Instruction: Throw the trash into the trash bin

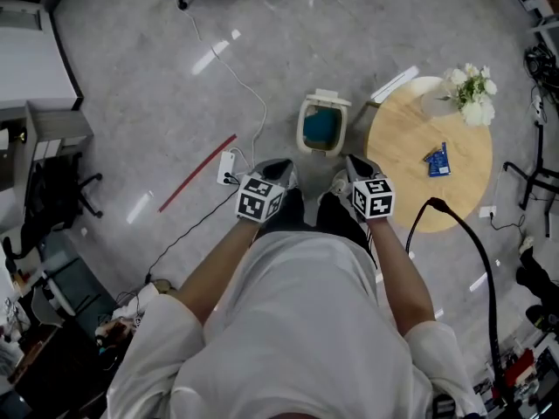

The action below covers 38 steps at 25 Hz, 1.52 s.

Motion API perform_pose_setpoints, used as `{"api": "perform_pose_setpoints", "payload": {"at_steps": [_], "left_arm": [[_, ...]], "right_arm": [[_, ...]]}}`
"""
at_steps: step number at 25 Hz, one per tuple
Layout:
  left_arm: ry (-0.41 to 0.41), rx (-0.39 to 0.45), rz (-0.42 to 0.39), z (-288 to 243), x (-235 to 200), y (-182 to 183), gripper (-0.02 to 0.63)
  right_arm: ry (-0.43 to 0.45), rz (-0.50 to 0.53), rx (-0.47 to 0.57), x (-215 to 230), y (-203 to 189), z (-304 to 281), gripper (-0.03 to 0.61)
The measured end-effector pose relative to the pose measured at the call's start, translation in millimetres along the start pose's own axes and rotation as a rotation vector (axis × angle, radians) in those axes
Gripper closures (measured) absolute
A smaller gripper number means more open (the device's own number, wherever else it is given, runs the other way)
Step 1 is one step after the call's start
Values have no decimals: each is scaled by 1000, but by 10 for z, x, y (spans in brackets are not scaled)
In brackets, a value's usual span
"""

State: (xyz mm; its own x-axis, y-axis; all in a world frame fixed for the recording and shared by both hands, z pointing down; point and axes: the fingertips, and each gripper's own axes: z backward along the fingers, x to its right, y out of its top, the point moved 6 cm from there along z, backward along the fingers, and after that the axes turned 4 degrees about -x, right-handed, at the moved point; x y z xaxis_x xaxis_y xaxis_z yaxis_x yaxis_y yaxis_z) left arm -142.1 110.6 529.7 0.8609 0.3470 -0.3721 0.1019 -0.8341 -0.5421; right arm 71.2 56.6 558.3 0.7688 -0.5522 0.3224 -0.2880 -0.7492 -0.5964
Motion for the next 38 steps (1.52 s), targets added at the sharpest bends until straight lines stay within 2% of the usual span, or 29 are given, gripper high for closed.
{"api": "perform_pose_setpoints", "payload": {"at_steps": [10, 22, 38], "left_arm": [[-13, 43, -38, 201, 272, 185, 611], [5, 117, -20, 351, 314, 387, 611], [-11, 119, -57, 380, 455, 406, 610]], "right_arm": [[21, 10, 70, -76, 170, 435, 577], [11, 3, 130, -54, 260, 741, 577], [-16, 2, 171, -101, 185, 942, 577]]}}
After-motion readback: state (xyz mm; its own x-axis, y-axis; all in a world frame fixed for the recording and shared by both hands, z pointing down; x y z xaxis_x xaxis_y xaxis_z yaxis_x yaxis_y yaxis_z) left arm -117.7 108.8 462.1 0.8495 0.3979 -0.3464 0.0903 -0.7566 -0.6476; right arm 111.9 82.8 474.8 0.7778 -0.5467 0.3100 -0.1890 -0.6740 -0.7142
